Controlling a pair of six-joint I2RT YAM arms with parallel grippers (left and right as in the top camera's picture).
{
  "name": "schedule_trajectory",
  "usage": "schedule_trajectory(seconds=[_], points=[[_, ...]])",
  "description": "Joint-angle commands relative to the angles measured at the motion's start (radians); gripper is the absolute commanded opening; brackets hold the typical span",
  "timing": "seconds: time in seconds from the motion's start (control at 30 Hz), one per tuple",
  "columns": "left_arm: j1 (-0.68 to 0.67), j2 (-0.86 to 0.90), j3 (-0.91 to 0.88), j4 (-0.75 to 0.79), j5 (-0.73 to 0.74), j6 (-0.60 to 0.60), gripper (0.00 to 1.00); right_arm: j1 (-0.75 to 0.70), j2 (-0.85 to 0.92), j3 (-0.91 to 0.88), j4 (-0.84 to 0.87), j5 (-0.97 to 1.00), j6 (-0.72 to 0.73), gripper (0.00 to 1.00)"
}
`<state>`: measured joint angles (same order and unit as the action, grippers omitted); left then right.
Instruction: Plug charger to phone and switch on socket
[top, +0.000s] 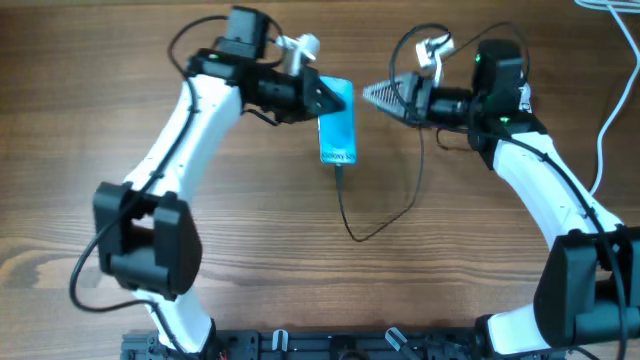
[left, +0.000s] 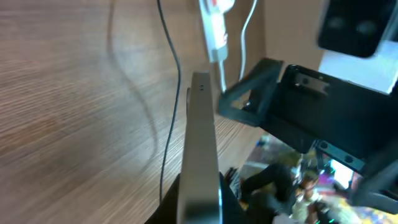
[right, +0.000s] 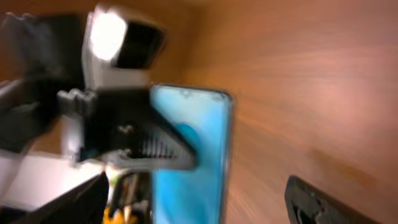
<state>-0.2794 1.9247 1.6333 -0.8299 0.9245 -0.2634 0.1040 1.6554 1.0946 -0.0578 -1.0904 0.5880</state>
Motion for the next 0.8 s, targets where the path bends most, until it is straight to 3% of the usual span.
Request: schedule_trajectory(seconds=[0.0,0.4,0.47,0.77], points=[[-0.040,0.132,0.003,0.013,-0.030,0.104,0.04,-0.003,-0.068,-0.001,-0.200,0.273,-0.201,0.91],[0.010,0.360,0.003,0.101,-0.034,0.099,0.04,-0.002,-0.496,-0.001,-0.675,0.690,-0.229,0.93],[0.016,0.375,0.003,0.101,-0.066,0.099,0.04,-0.002,-0.548,-0.001,-0.754,0.761,-0.229,0.98],[0.013,0.381,0.003,0.057,-0.314,0.099,0.07,-0.003,-0.564,-0.001,-0.861,0.798,-0.157,0.99]])
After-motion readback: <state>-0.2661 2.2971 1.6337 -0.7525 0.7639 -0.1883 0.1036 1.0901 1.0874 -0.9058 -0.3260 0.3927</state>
